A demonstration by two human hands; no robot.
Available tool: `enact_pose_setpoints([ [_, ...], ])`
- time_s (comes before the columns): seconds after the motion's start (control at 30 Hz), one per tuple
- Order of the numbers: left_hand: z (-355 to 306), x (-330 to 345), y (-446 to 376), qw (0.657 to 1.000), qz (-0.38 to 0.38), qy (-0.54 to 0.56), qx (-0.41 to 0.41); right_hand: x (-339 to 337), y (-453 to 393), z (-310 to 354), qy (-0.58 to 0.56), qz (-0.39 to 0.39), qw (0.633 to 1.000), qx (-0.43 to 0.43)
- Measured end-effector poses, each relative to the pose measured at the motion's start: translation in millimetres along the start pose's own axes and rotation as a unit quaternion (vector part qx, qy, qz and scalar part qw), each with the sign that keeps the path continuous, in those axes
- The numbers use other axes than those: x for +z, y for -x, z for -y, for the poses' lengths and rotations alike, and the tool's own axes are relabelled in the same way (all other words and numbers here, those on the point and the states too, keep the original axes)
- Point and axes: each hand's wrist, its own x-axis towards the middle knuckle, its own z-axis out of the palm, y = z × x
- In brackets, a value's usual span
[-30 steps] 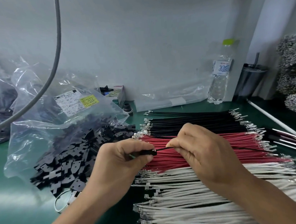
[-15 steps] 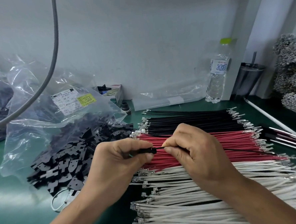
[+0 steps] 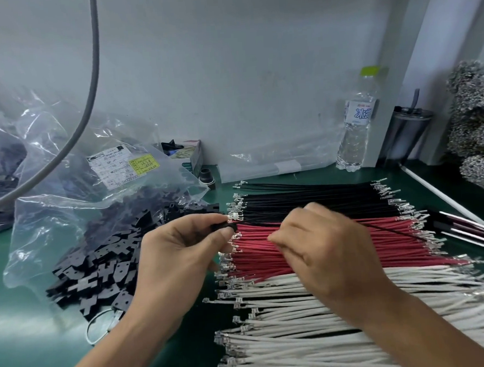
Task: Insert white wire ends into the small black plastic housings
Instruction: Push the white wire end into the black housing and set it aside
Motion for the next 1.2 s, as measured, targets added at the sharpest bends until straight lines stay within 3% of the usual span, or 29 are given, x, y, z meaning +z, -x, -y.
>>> enact_pose_setpoints([
  [0.1,1,2,-1,1.0,-0.008,0.01,-0.021,9,-2,5,-0.044,0.085,0.994,0.059],
  [0.3,2,0,-3,0.999,-0.012,0.023,-0.031,9,-1,5,-0.066,0.069,0.992,0.077],
  [0.47,0,-2,-5,0.997,-0.017,0.063,-0.05,2,-1,-6,-0.127,0.028,0.987,0.095],
  [0.63,-5,-4,-4,0.985,0.044,0.134,-0.1,-5,1,-5,-0.216,-0.016,0.971,0.102],
  [0.9,-6,-6,-5,0.965,0.116,0.179,-0.154,-8,0,-1,-0.219,-0.074,0.969,0.093],
  [1.2,-6,-8,-7,0.958,0.123,0.195,-0.17,-10,-1,1,-0.236,-0.103,0.962,0.089],
])
